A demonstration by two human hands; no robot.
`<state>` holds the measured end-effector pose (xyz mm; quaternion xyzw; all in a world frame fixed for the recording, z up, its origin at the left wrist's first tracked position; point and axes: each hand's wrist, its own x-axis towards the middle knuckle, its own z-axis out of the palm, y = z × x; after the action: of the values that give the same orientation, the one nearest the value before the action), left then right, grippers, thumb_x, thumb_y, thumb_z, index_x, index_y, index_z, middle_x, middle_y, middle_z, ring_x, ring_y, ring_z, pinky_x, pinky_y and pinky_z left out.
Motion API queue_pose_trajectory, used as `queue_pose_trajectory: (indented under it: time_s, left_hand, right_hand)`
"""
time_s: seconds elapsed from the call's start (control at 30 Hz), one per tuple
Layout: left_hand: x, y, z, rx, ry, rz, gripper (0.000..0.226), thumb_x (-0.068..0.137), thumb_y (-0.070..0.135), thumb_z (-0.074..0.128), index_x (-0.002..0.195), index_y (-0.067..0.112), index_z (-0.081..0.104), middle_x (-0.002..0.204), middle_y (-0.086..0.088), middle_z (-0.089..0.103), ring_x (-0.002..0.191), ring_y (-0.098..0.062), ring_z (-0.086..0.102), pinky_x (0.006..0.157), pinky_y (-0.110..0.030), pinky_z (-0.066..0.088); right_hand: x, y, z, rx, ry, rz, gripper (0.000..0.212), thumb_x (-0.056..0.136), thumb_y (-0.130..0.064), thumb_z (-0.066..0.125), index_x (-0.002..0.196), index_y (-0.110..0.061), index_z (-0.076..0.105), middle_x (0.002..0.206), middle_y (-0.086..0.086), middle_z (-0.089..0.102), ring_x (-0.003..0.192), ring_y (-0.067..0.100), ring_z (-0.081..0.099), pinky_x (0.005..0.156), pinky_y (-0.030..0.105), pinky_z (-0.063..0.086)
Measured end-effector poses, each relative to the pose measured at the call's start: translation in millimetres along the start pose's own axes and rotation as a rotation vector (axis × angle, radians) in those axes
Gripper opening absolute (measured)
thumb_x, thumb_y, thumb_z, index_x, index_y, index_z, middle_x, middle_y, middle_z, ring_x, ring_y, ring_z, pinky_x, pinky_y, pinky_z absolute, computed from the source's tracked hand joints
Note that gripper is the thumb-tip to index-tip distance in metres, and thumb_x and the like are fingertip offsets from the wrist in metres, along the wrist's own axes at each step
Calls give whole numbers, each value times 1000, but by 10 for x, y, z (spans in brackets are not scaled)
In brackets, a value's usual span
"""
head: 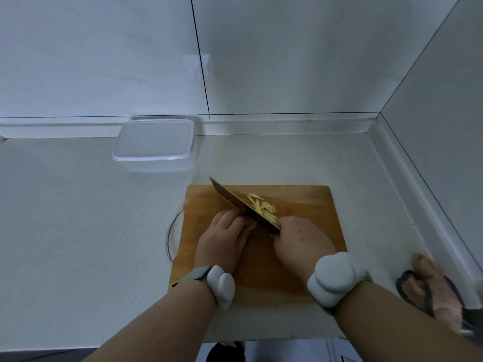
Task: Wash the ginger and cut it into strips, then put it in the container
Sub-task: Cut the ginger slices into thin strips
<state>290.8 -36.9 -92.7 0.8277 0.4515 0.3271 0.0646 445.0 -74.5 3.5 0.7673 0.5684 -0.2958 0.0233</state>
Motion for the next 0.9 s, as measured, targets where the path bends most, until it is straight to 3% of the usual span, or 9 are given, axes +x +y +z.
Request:
queue_pose_trajectory:
  time_s: [0.23, 0.47, 0.9]
  left_hand:
    - [8, 11, -10, 53, -33, -11, 26, 92, 34, 49, 93, 17, 68, 99, 1, 66, 92, -19, 59, 62, -28, 55]
    - [8, 5, 3, 55, -44, -26, 25, 91, 35, 50, 94, 18, 69, 101, 1, 66, 93, -20, 60, 63, -30, 56]
    - [5, 1, 14, 59, -27, -13, 28, 92, 35, 48, 96, 17, 69, 102, -1, 66, 93, -20, 57, 64, -29, 55]
  right_hand:
    - [-100, 28, -103, 6, 33, -8, 18, 98, -18, 48, 105, -22, 64, 78, -2, 62, 66, 16, 61, 58, 26, 47]
    - [-125, 8, -140, -60, 25, -6, 20, 97, -18, 50, 106, -21, 67, 78, -2, 64, 68, 16, 64, 67, 30, 58]
    - [10, -94, -93, -99, -5, -4, 20, 97, -14, 49, 104, -18, 68, 81, 1, 65, 70, 17, 64, 68, 30, 58]
